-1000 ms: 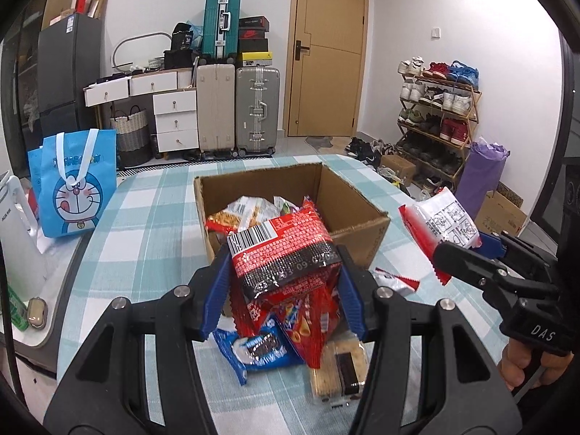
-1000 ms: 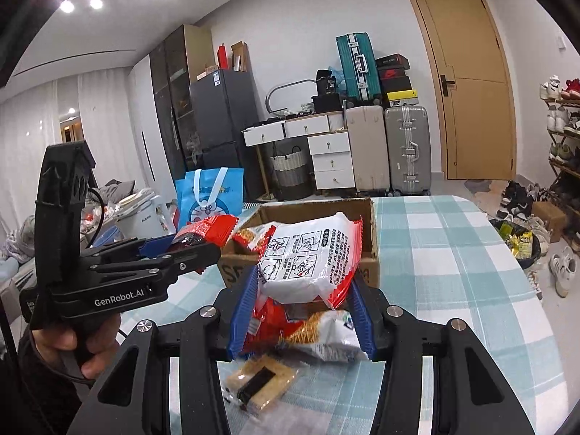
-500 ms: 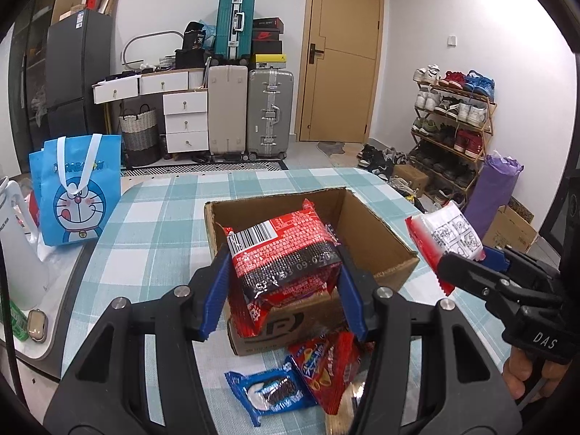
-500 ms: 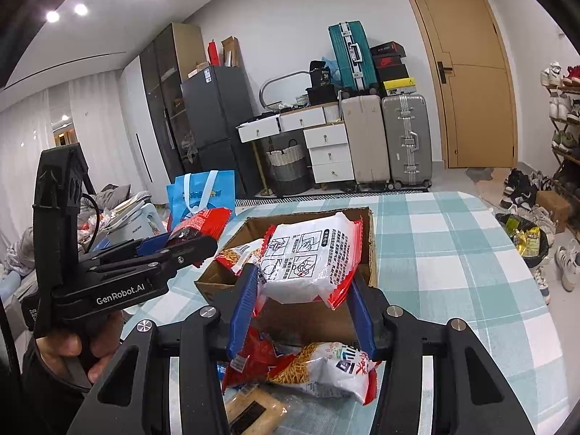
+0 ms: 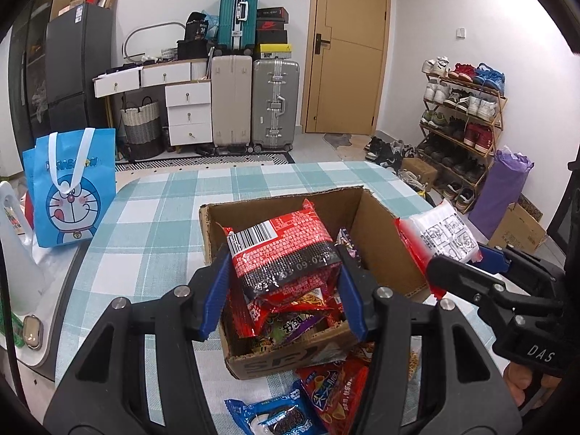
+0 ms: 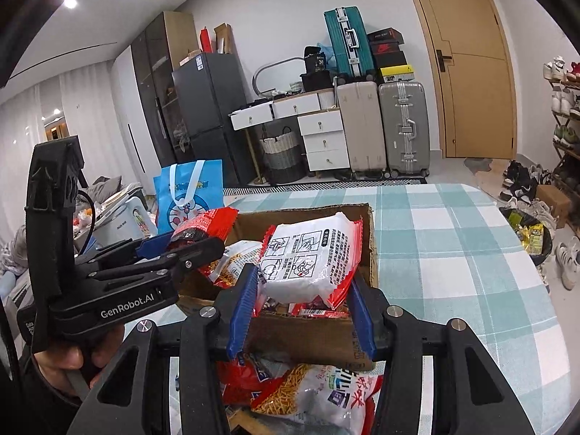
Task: Organize snacks
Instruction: 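Carry both bags into the cardboard box and open both grippers to release them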
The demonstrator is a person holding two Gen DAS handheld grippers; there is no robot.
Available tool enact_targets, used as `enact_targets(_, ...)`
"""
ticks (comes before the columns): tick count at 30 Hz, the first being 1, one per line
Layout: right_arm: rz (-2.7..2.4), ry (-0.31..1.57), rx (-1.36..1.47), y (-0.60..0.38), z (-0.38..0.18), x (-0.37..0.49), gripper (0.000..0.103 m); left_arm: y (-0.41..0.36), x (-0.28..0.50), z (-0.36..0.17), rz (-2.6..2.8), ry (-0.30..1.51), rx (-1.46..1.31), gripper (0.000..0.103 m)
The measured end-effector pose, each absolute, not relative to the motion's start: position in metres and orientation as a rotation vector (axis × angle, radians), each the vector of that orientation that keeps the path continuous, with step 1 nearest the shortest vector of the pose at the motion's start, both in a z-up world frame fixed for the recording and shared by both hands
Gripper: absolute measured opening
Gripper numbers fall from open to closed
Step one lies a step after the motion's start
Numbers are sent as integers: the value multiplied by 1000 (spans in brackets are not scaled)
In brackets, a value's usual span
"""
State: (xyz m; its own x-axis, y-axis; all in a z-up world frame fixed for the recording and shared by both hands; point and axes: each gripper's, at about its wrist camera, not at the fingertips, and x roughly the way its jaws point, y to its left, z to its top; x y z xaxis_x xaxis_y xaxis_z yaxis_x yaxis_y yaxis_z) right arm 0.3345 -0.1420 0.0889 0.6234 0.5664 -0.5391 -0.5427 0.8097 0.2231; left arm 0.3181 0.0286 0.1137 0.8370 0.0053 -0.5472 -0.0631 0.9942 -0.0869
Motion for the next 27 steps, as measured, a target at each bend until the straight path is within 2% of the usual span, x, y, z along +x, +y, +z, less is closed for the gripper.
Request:
enact_targets(14, 613, 696, 22, -124, 57, 372, 49, 38, 353, 87, 54, 620, -101, 52)
enact_targets(27, 590, 686, -75, -107, 51, 377, 49, 43, 382, 60, 65, 664, -57, 52)
